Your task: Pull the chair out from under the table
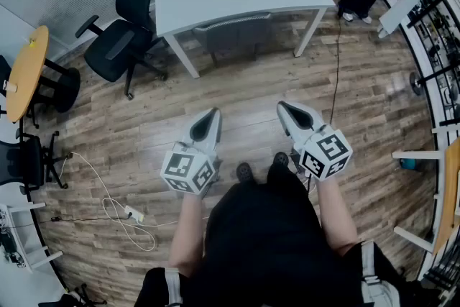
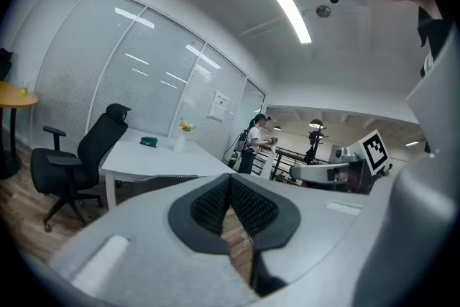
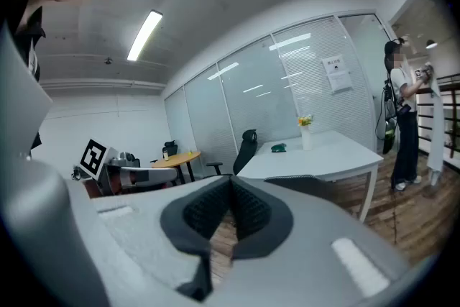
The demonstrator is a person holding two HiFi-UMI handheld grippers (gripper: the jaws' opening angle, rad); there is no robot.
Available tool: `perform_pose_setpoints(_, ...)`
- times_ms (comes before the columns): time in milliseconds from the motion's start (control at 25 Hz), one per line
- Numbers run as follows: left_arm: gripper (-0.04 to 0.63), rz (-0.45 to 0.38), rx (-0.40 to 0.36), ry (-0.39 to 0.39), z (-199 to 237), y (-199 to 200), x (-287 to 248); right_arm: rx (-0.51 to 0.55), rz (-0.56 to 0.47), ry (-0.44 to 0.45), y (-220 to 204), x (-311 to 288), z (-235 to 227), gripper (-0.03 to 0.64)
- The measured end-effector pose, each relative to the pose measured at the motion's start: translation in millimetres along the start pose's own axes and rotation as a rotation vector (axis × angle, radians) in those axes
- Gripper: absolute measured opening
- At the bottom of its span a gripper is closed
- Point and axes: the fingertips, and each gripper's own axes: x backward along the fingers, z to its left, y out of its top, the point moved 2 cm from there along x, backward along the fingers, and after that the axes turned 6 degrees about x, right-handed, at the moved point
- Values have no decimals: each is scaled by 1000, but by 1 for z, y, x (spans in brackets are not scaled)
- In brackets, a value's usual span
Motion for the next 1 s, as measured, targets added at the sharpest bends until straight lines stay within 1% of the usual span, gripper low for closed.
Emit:
perform_pose_setpoints(560,11,30,-10,-11,1,-6,-1,36,4,-20,-2,1,1,3)
perform_pose_setpoints(760,11,34,-7,-16,2,-7,-3,-2,10,-54,-5,2,-4,3)
perform_pose_setpoints(1000,11,51,7,-7,4,-14,-8,-32,22,-43,-11,2,-11,3)
